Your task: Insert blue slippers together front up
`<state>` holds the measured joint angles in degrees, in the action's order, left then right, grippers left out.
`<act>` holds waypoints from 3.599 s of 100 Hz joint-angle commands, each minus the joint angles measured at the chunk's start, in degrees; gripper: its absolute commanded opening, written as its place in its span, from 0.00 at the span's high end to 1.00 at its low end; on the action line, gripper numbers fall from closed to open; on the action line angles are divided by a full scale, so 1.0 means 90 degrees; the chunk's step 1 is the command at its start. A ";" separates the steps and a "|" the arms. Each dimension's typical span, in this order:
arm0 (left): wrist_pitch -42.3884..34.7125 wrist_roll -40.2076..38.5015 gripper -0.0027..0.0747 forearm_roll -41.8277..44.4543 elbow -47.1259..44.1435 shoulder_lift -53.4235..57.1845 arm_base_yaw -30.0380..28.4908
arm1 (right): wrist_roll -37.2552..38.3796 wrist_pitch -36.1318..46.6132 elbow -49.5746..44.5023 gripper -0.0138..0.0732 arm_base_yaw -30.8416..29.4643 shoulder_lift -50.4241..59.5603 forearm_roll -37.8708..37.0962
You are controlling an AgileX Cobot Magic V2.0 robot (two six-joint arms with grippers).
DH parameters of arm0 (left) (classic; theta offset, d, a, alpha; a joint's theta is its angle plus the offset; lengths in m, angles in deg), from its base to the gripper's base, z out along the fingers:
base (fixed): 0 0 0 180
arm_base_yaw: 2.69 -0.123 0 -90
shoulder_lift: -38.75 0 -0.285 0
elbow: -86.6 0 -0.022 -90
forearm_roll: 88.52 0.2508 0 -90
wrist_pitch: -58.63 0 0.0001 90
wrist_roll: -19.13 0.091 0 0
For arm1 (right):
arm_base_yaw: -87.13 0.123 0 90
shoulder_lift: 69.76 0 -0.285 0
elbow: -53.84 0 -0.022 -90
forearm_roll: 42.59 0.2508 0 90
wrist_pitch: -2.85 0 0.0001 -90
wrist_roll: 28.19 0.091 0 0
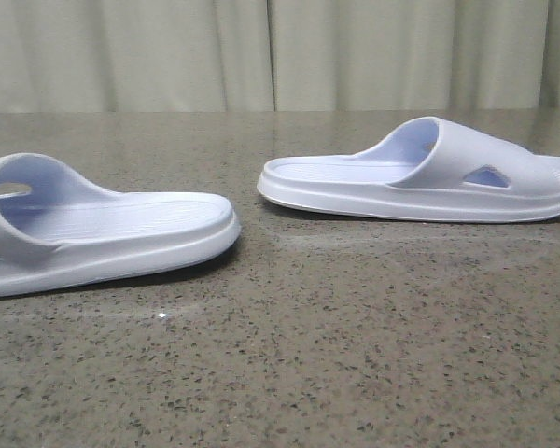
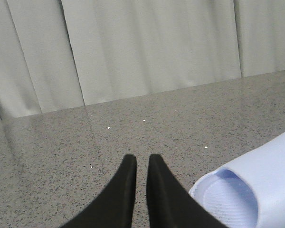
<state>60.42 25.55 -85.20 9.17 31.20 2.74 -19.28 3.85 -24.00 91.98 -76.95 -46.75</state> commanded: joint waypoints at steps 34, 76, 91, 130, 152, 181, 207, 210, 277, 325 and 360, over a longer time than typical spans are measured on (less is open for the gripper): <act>-0.0561 -0.0060 0.94 -0.0260 -0.0051 0.0185 0.0040 | -0.0049 0.0522 -0.0125 0.96 0.0003 0.0128 0.0000; -0.0561 -0.0060 0.94 -0.2722 -0.0015 0.0185 0.0049 | -0.0037 -0.0245 0.0243 0.96 0.0003 0.0128 0.1082; -0.0561 -0.0060 0.94 -0.3491 0.0038 0.0185 0.0049 | -0.0037 -0.0912 0.0744 0.96 0.0003 0.0128 0.1082; 0.0152 -0.0048 0.94 -0.3331 0.0931 0.0173 0.0049 | -0.0037 -0.2078 0.1902 0.96 0.0003 -0.0271 0.1082; 0.1487 -0.0048 0.94 -0.2806 0.2134 -0.0174 0.0049 | -0.0037 -0.2540 0.2835 0.96 0.0003 -0.1219 0.1044; 0.2692 -0.0036 0.94 -0.2428 0.3783 -0.1351 0.0049 | -0.0049 -0.3273 0.4107 0.96 0.0003 -0.2576 0.0981; 0.3564 -0.0022 0.94 -0.2164 0.4683 -0.2430 0.0049 | -0.0049 -0.3592 0.4892 0.96 0.0003 -0.3371 0.0923; 0.3562 -0.0022 0.94 -0.2131 0.4730 -0.2505 0.0049 | -0.0049 -0.3597 0.4954 0.96 0.0003 -0.3436 0.0910; 0.3988 -0.0022 0.58 -0.1399 0.5885 -0.3956 0.0049 | -0.0086 -0.4385 0.6538 0.71 0.0003 -0.4890 0.0598; 0.3773 -0.0067 0.29 -0.1506 0.5885 -0.3971 0.0049 | -0.0086 -0.3973 0.6538 0.47 0.0003 -0.5243 0.0636; 0.3835 -0.0067 0.29 -0.1506 0.5830 -0.3971 0.0049 | -0.0086 -0.4373 0.6538 0.47 0.0003 -0.6035 0.1307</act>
<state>99.15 25.52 -97.79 60.27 -4.05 2.74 -19.39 -38.68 32.71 91.98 -129.47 -36.79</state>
